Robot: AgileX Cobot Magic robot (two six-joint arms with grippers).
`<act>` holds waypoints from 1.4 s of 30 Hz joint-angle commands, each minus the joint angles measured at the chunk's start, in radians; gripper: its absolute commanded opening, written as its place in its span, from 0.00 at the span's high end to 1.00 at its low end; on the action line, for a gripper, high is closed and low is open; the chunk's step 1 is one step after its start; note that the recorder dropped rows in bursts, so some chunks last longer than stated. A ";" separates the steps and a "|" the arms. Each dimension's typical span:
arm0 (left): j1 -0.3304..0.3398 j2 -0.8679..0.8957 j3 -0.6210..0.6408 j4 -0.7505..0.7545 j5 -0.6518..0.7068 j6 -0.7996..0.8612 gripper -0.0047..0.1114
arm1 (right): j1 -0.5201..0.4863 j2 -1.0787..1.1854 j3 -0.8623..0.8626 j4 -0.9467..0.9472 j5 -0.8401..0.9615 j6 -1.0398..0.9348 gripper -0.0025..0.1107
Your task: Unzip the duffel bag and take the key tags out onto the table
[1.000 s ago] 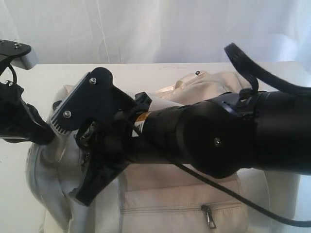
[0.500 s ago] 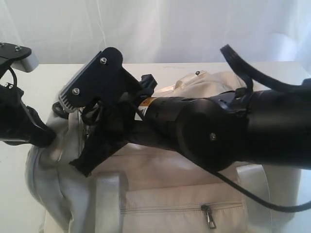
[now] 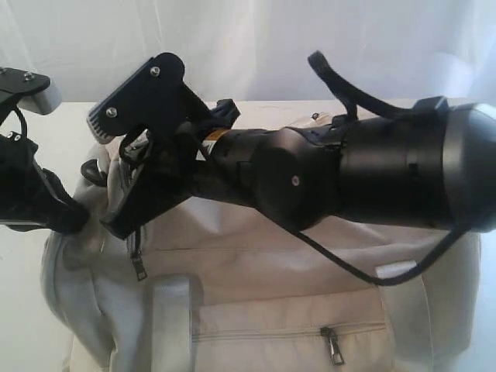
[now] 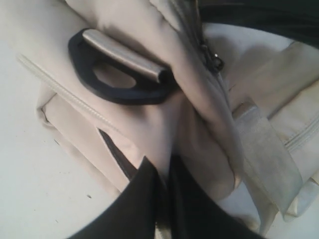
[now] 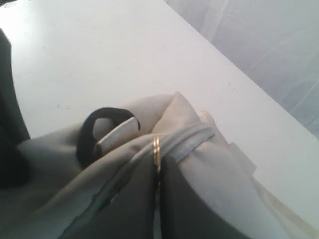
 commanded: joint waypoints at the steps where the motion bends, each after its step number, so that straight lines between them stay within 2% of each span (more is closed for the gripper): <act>1: -0.001 -0.007 0.010 -0.031 0.059 -0.001 0.96 | -0.023 0.020 -0.047 -0.003 -0.011 0.003 0.98; 11: -0.001 -0.007 0.010 -0.031 0.049 -0.001 0.96 | -0.110 0.047 -0.134 0.028 0.133 0.005 0.98; 18: -0.001 -0.007 0.010 -0.035 0.036 -0.001 0.96 | -0.141 0.095 -0.226 0.046 0.318 0.005 0.98; 25: -0.001 -0.007 0.010 -0.035 0.036 -0.001 0.96 | -0.152 0.162 -0.324 0.067 0.371 0.088 0.98; 32: -0.001 -0.007 0.010 -0.035 0.038 -0.003 0.96 | -0.181 0.222 -0.434 0.078 0.504 0.091 0.98; 42: -0.001 -0.005 0.010 -0.035 0.036 -0.003 0.96 | -0.242 0.291 -0.526 0.090 0.559 0.091 0.98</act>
